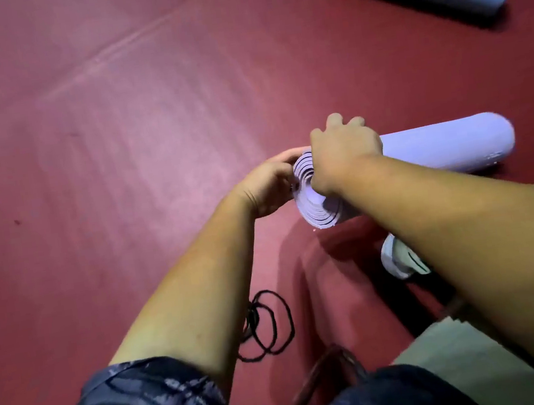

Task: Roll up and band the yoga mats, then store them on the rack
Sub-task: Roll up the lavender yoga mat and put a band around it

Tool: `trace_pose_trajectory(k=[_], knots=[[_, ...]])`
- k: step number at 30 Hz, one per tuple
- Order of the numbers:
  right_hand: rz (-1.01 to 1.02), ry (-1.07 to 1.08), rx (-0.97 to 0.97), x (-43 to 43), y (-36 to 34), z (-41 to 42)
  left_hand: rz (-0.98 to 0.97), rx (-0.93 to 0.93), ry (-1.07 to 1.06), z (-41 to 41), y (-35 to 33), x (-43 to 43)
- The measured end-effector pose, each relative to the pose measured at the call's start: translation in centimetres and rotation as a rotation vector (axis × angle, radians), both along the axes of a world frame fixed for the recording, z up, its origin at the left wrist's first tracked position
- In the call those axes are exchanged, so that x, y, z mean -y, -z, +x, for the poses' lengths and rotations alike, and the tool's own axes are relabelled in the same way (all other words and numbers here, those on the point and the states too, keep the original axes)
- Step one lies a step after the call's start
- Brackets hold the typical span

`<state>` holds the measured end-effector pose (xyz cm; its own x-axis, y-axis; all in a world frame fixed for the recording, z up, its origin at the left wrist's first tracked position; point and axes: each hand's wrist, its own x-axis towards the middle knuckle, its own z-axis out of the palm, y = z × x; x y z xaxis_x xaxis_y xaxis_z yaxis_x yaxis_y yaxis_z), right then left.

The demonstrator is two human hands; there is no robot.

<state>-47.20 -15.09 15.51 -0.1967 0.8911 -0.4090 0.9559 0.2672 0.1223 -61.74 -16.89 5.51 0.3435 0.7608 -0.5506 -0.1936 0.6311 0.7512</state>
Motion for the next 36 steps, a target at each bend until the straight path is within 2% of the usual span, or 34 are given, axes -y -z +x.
trace_pose_trajectory(k=[2, 3, 6, 7, 9, 12, 16, 18, 22, 25, 27, 29, 33, 36], knots=[[-0.011, -0.07, 0.057, 1.9, 2.5, -0.9, -0.165, -0.034, -0.08, -1.3, 3.7, 2.5], [-0.015, -0.102, 0.076, 2.7, 3.5, -1.1, -0.215, -0.151, -0.068, -1.8, 5.9, 3.9], [0.011, -0.172, 0.105, 3.9, 5.2, -1.4, -0.174, -0.69, 0.245, -3.4, 12.3, 8.7], [0.026, -0.195, 0.109, 4.0, 5.6, -1.4, -0.137, -0.773, 0.39, -3.7, 14.4, 10.5], [0.058, -0.243, 0.111, 4.1, 6.3, -1.4, -0.158, -0.776, 0.666, -3.5, 17.4, 13.3], [0.084, -0.264, 0.101, 3.9, 7.1, -1.3, -0.046, -0.841, 1.056, -2.0, 19.6, 15.7], [0.072, -0.272, 0.089, 3.8, 7.4, -1.1, 0.05, -1.05, 1.181, -0.5, 19.4, 17.6], [0.073, -0.278, 0.082, 3.8, 7.4, -1.0, -0.013, -1.122, 1.247, -0.9, 20.1, 18.5], [0.067, -0.278, 0.063, 3.6, 7.4, -0.7, -0.044, -1.152, 1.329, -1.5, 20.4, 19.1], [0.058, -0.274, 0.062, 3.6, 7.4, -0.7, -0.03, -1.161, 1.36, -1.7, 20.3, 19.3], [0.057, -0.274, 0.06, 3.5, 7.3, -0.7, 0.04, -1.188, 1.314, -2.1, 20.3, 18.9], [0.068, -0.272, 0.049, 3.3, 7.2, -0.6, 0.03, -1.175, 1.257, -2.6, 20.5, 18.3], [0.088, -0.26, 0.035, 2.9, 6.8, -0.5, -0.018, -1.085, 0.98, -3.2, 20.5, 17.0], [0.083, -0.25, 0.036, 2.7, 6.5, -0.4, -0.007, -1.12, 0.703, -3.8, 18.3, 14.7]])
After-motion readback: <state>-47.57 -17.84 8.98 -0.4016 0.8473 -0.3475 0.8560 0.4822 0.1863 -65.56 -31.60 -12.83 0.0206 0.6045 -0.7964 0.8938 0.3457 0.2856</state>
